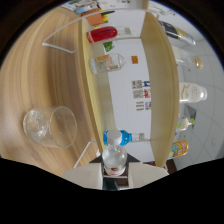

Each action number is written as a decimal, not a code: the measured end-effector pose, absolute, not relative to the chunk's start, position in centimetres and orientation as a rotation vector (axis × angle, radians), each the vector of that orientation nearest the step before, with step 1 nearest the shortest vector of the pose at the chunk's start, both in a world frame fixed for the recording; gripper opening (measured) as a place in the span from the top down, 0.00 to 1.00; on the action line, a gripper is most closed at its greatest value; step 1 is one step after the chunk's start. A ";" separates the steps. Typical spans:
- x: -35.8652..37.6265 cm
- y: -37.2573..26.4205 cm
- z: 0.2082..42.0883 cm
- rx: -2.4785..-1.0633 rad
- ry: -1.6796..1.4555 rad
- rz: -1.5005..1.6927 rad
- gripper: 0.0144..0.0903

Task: Make me a cup of Mojito.

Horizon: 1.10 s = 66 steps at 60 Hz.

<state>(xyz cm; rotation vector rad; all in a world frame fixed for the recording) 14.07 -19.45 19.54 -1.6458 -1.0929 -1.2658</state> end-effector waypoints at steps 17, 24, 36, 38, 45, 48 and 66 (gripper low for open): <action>13.2 -18.8 19.1 -1.301 -1.591 -1.634 0.75; 12.8 -18.7 19.1 -1.220 -1.679 -1.679 0.75; 12.2 -18.9 19.4 -1.242 -1.658 -1.635 0.74; 12.3 -19.1 19.4 -1.267 -1.635 -1.613 0.74; 11.9 -19.6 20.7 -1.415 -1.441 -1.435 0.74; 11.4 -20.0 21.7 -1.487 -1.308 -1.292 0.74; 11.2 -21.2 24.5 -1.750 -0.480 -0.379 0.74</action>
